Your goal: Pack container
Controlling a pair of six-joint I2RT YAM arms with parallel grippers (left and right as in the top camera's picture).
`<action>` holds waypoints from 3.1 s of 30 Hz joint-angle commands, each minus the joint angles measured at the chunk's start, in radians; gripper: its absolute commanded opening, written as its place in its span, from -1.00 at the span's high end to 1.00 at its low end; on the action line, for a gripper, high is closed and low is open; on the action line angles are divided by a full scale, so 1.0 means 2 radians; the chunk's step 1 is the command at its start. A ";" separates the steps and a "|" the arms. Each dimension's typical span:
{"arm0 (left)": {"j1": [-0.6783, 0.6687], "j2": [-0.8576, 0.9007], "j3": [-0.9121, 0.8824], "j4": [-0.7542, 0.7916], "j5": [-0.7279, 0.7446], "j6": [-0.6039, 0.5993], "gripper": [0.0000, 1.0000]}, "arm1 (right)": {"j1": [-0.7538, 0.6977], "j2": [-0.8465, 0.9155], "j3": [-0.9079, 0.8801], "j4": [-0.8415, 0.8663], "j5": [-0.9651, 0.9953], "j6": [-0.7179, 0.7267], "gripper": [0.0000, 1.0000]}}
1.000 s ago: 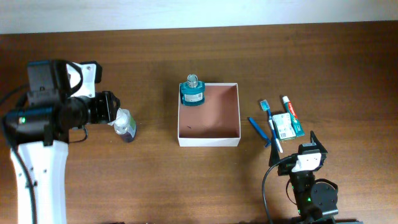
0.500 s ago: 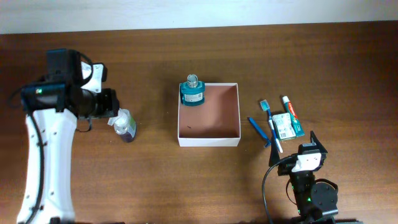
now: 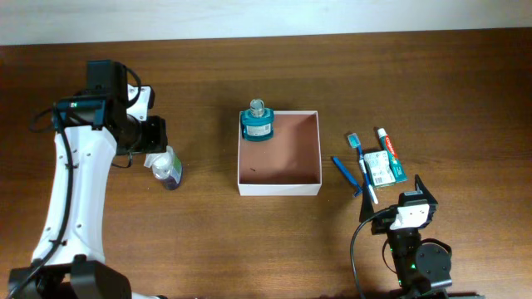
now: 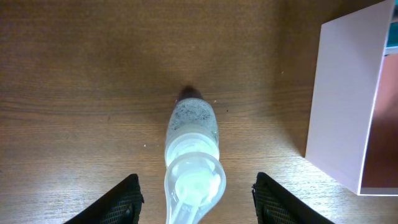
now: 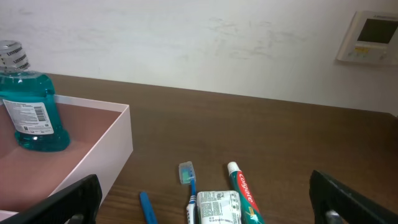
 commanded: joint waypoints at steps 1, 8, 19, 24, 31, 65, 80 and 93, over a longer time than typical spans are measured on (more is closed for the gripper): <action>0.000 0.017 0.010 0.002 -0.010 0.004 -0.17 | -0.004 -0.004 -0.002 -0.004 0.004 -0.003 -0.97; 0.000 0.045 0.009 -0.002 -0.010 0.004 -0.17 | -0.004 -0.004 -0.002 -0.004 0.004 -0.003 -0.97; 0.000 0.057 0.009 -0.008 -0.010 0.004 -0.07 | -0.004 -0.004 -0.002 -0.004 0.004 -0.003 -0.97; 0.000 0.064 0.009 -0.009 -0.010 0.004 -0.06 | -0.004 -0.004 -0.002 -0.004 0.004 -0.003 -0.96; 0.000 0.069 0.009 -0.012 -0.010 0.004 -0.06 | -0.004 -0.004 -0.002 -0.004 0.004 -0.003 -0.97; -0.001 0.082 0.008 -0.022 -0.010 0.004 -0.08 | -0.004 -0.004 -0.002 -0.004 0.004 -0.003 -0.97; -0.001 0.102 0.013 -0.023 -0.010 0.004 0.22 | -0.004 -0.004 -0.002 -0.004 0.004 -0.003 -0.97; -0.001 0.102 0.036 -0.046 -0.006 0.004 0.34 | -0.004 -0.004 -0.002 -0.004 0.004 -0.003 -0.97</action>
